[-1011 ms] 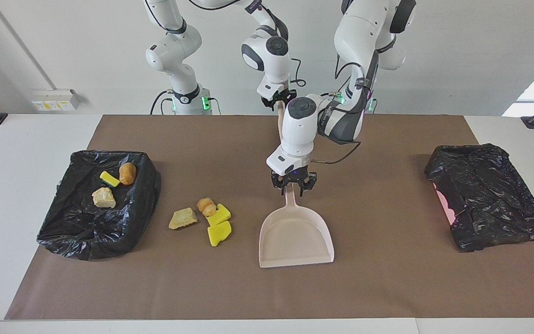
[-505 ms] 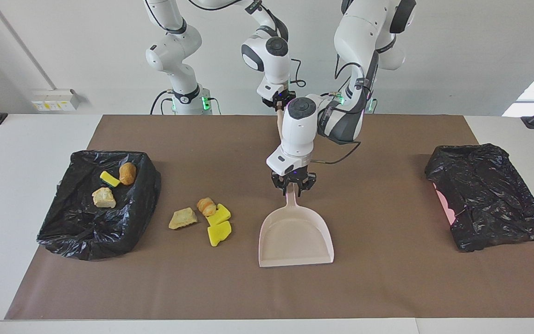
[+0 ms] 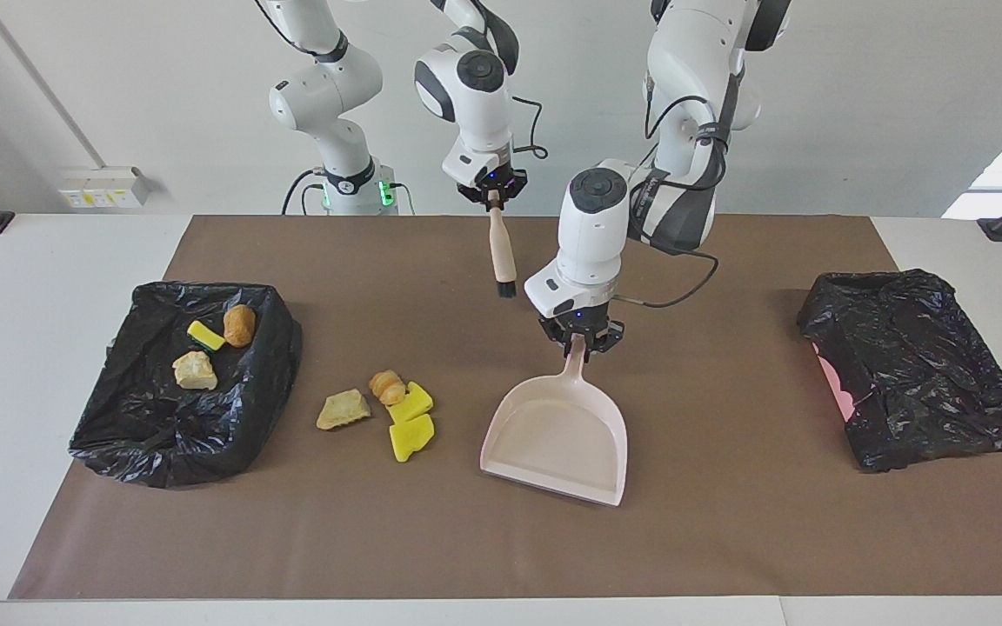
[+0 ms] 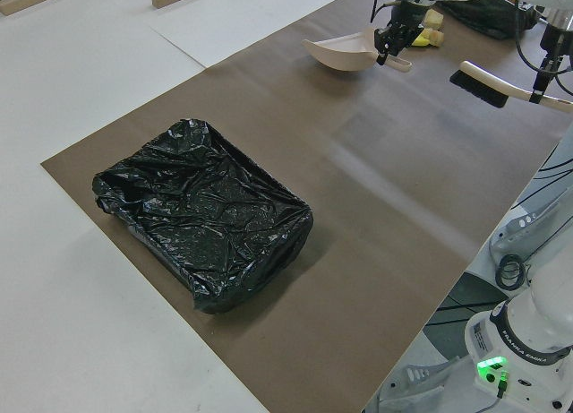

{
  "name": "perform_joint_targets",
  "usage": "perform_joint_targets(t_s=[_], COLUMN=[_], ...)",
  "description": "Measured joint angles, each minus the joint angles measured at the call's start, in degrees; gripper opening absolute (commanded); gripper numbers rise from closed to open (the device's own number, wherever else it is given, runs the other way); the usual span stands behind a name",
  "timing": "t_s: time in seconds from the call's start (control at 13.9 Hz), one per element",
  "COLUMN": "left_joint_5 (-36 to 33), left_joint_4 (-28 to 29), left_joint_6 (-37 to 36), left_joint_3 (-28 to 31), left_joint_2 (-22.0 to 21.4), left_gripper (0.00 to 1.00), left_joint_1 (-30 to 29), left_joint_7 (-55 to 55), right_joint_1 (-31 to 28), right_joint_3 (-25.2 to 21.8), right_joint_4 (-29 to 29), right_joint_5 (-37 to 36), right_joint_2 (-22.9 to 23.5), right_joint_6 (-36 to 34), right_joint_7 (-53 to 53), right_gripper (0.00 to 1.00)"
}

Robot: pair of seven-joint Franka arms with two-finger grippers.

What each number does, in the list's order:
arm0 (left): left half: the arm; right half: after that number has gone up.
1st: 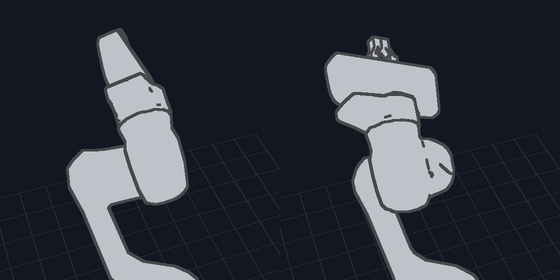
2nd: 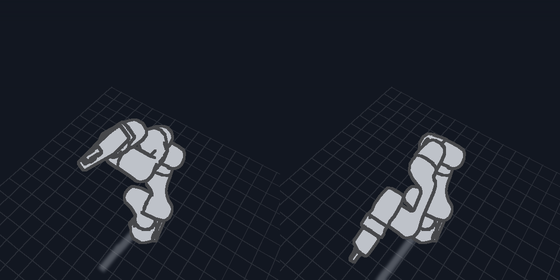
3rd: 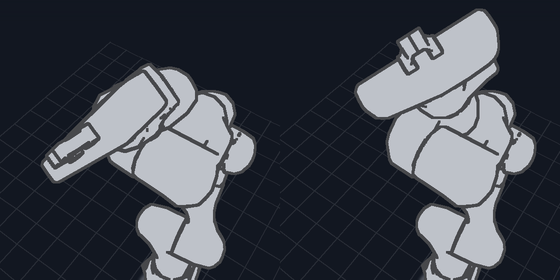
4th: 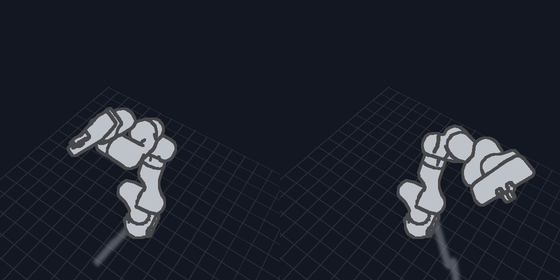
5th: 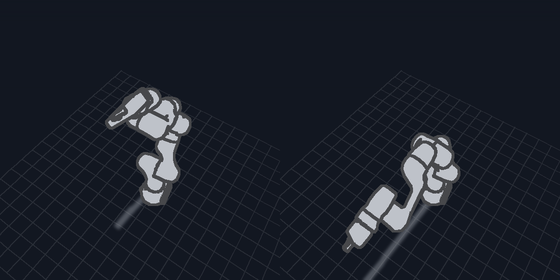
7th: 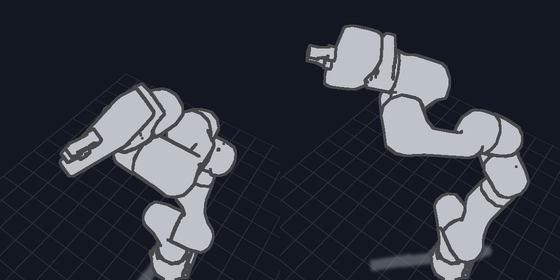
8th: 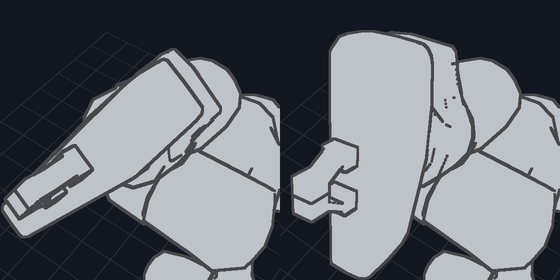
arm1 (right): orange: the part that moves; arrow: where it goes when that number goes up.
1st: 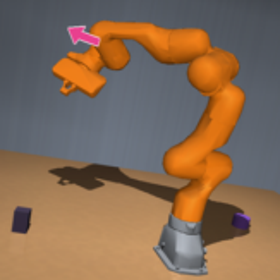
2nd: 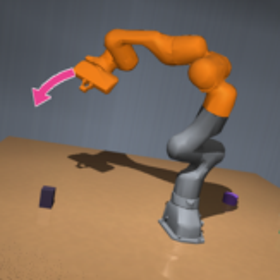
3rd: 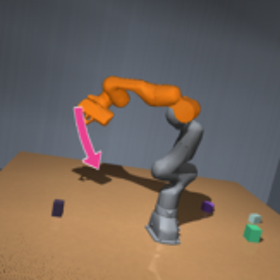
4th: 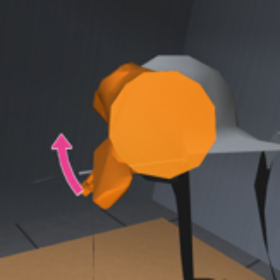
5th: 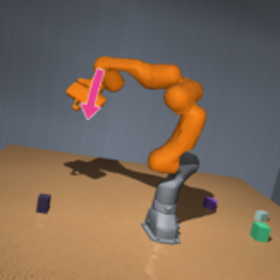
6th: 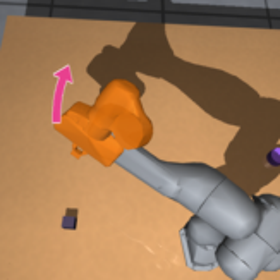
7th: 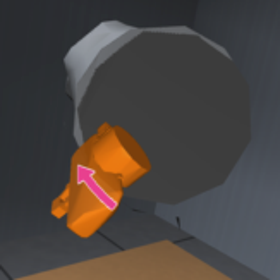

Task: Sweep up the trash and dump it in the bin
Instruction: 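Sweep the remaining pieces toward the dustpan with the right gripper's brush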

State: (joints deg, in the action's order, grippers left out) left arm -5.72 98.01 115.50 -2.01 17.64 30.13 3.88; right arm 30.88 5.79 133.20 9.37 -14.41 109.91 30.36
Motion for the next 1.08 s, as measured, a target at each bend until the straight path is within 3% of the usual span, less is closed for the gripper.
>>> perform_joint_targets(t_s=[0.43, 0.79, 0.94, 1.08], left_joint_5=[-0.01, -0.01, -0.02, -0.02], left_joint_4=[0.42, 0.68, 0.71, 0.82], left_joint_6=[-0.55, 0.76, 1.00, 1.31], left_joint_3=[0.00, -0.03, -0.04, -0.04], left_joint_2=[-0.02, 0.20, 0.38, 0.53], left_gripper=[0.00, 0.00, 0.00, 0.00], left_joint_1=[-1.13, -1.14, -1.14, -1.15], left_joint_7=[30.64, 40.23, 41.71, 42.49], right_joint_1=[-16.22, -26.32, -28.18, -28.36], right_joint_3=[-0.04, -0.27, -0.29, -0.25], right_joint_4=[-4.93, -21.66, -29.12, -32.71], right_joint_5=[-6.94, -15.98, -19.28, -22.16], right_joint_2=[4.18, 17.63, 23.84, 28.81], right_joint_6=[-0.26, -3.23, -6.19, -6.69], right_joint_7=[-10.17, -17.48, -21.07, -21.93], right_gripper=[0.00, 0.00, 0.00, 0.00])
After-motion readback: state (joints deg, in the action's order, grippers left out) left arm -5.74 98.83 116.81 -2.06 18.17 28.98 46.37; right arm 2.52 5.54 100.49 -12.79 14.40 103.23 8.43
